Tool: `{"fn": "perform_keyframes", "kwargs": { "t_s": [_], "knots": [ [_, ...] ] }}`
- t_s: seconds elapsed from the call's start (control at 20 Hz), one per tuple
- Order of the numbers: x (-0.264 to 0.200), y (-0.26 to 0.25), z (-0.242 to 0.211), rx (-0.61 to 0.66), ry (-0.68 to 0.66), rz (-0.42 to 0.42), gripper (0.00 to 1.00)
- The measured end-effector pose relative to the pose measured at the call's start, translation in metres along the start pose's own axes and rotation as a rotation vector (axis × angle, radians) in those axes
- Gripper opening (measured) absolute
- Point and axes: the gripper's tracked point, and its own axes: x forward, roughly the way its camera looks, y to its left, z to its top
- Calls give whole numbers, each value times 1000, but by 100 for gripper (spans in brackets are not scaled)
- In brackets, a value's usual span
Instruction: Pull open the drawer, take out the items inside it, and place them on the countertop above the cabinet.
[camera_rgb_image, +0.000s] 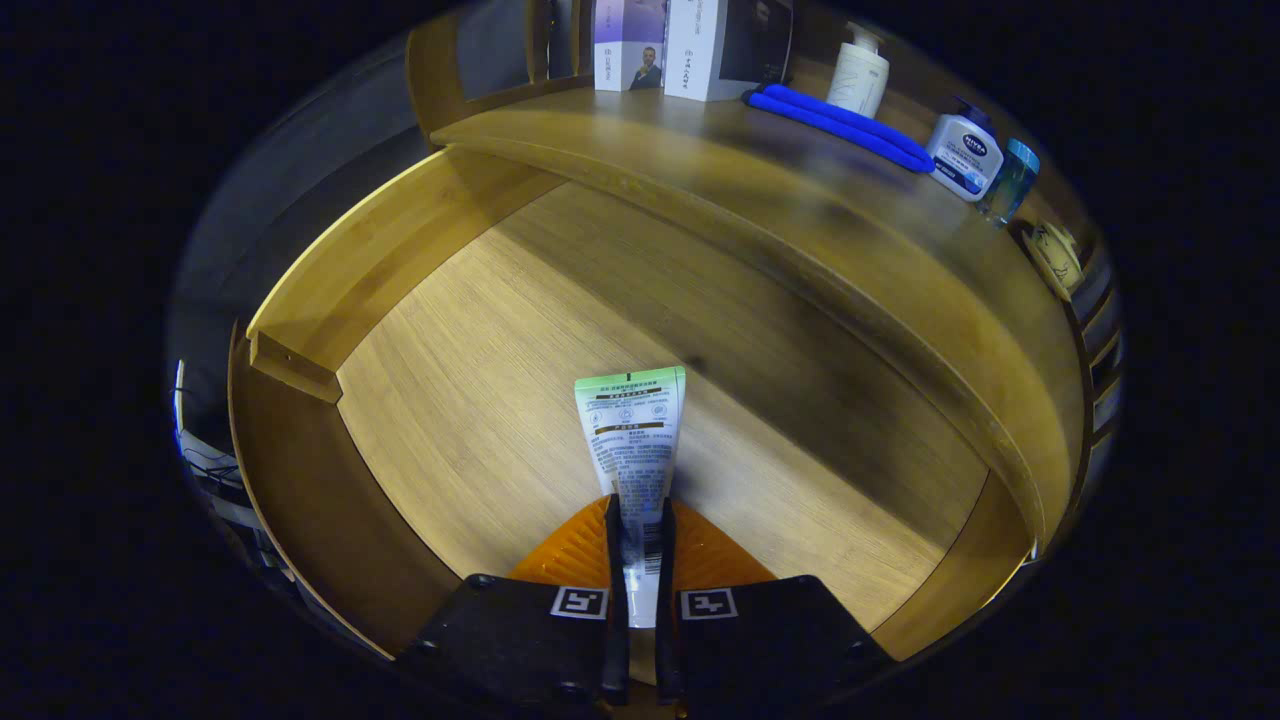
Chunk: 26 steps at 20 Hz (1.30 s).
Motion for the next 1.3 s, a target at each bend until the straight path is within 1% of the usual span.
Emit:
{"fn": "perform_keyframes", "kwargs": {
  "t_s": [0.05, 0.4, 0.5, 0.65, 1.0, 1.2, 1.3],
  "knots": [
    [-4, 1, 3, 8, -15, 6, 12],
    [-41, 23, 21, -44, -105, 44, 12],
    [-54, 28, 29, -38, -145, 46, 12],
    [-70, 24, 51, 3, -225, 40, 12],
    [-92, 1, 94, 188, -344, 37, 12],
    [-95, -21, 120, 375, -385, 52, 12],
    [-93, -38, 128, 452, -400, 46, 12]
  ]
}}
